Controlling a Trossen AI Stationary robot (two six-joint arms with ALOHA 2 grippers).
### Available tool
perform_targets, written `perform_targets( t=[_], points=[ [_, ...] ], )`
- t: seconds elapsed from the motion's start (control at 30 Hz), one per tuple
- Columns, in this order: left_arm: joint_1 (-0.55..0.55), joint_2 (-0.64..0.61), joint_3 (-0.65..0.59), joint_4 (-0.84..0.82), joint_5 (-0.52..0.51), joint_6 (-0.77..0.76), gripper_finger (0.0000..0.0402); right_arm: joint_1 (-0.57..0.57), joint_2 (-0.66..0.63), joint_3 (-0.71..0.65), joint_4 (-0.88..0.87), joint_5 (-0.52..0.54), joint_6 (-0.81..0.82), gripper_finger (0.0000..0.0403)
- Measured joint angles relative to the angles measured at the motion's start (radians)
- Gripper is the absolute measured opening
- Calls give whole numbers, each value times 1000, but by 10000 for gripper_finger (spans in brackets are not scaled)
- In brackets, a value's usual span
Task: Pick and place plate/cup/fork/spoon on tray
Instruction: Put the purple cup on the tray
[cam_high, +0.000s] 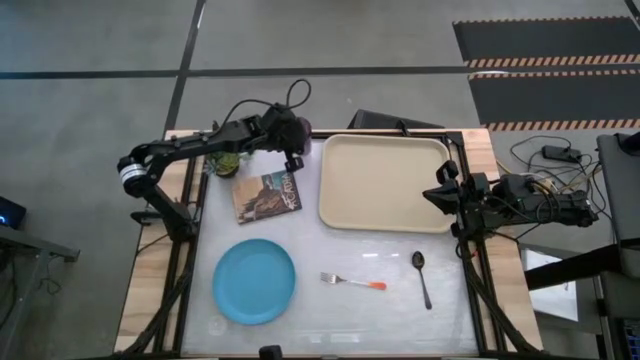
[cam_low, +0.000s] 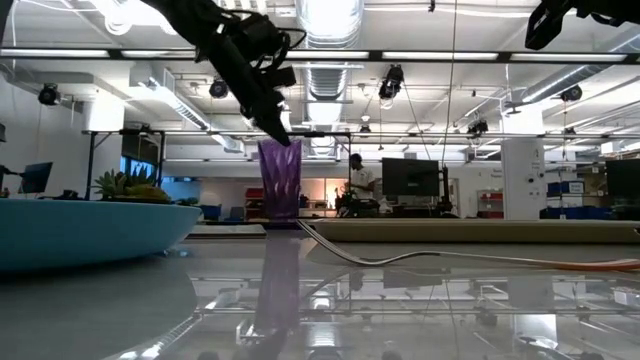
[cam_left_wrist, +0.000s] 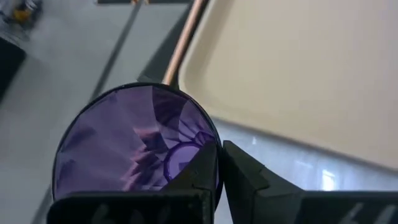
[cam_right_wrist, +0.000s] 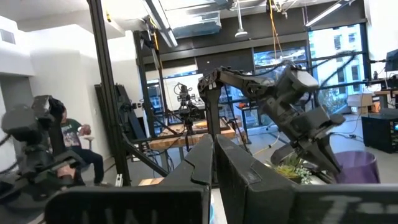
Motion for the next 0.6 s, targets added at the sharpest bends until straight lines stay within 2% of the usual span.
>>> perform_targets(
  t=[0.13, 0.27, 0.37, 0.6],
  points=[
    [-46, 0, 54, 1, -5, -14, 2, 0, 0, 0, 0, 0, 0, 9],
    [-82, 3, 110, 20, -2, -134, 1, 0, 0, 0, 0, 0, 0, 9],
    [-106, 7, 119, 84, -5, -208, 1, 0, 0, 0, 0, 0, 0, 9],
    [-150, 26, 119, 229, 2, -253, 1, 0, 0, 10, 0, 0, 0, 9]
  ],
)
